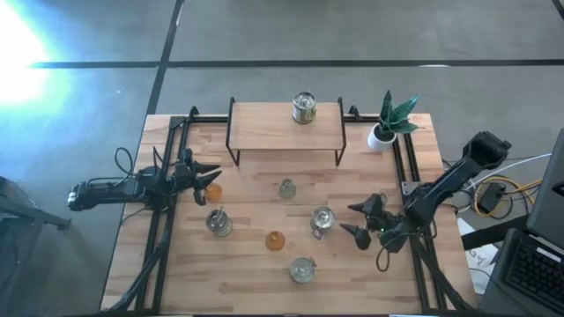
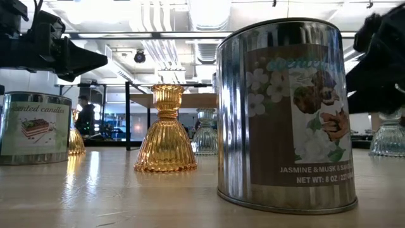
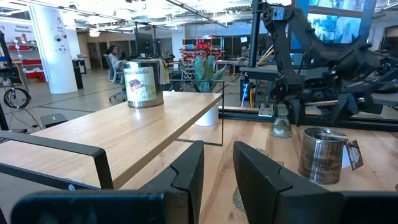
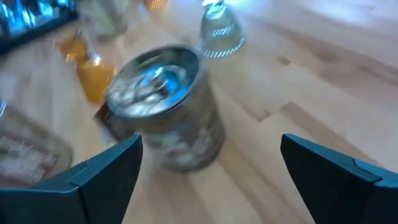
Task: Pick & Place candle stick holders
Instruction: Put the top brown scented candle on the shelf
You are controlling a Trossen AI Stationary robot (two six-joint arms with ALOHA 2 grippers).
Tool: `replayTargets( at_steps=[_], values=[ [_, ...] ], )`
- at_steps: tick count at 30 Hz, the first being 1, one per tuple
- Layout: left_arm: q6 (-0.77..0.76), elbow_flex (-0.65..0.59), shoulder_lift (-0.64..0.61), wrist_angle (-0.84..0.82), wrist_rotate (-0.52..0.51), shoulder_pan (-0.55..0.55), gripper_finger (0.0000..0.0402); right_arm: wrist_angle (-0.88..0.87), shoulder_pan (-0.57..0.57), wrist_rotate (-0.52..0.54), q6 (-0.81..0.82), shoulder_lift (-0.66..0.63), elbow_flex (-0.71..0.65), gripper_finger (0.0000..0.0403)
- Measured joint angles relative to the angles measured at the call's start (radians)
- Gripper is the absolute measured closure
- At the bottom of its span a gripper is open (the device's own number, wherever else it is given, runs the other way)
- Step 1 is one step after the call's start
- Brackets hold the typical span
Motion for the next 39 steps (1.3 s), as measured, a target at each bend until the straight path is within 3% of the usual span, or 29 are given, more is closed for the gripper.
replayTargets(
  at_steps=[4,9,18,27,39],
  values=[
    [0.000,0.000,0.000,0.000,0.000,0.000,0.0310,0.243,0.018,0.107,-0.103,0.048,-0.087,0.0032],
    [0.000,0.000,0.000,0.000,0.000,0.000,0.0310,0.418,0.039,0.107,-0.225,0.113,-0.115,0.0020],
    [0.000,0.000,0.000,0.000,0.000,0.000,0.0310,0.420,0.065,0.020,-0.224,0.265,-0.049,0.0003],
    [0.000,0.000,0.000,0.000,0.000,0.000,0.0310,0.461,0.065,0.115,-0.195,0.477,0.045,0.0003],
    [0.000,0.000,0.000,0.000,0.000,0.000,0.0310,0.493,0.063,0.229,-0.208,0.653,0.151,0.0003]
  ],
)
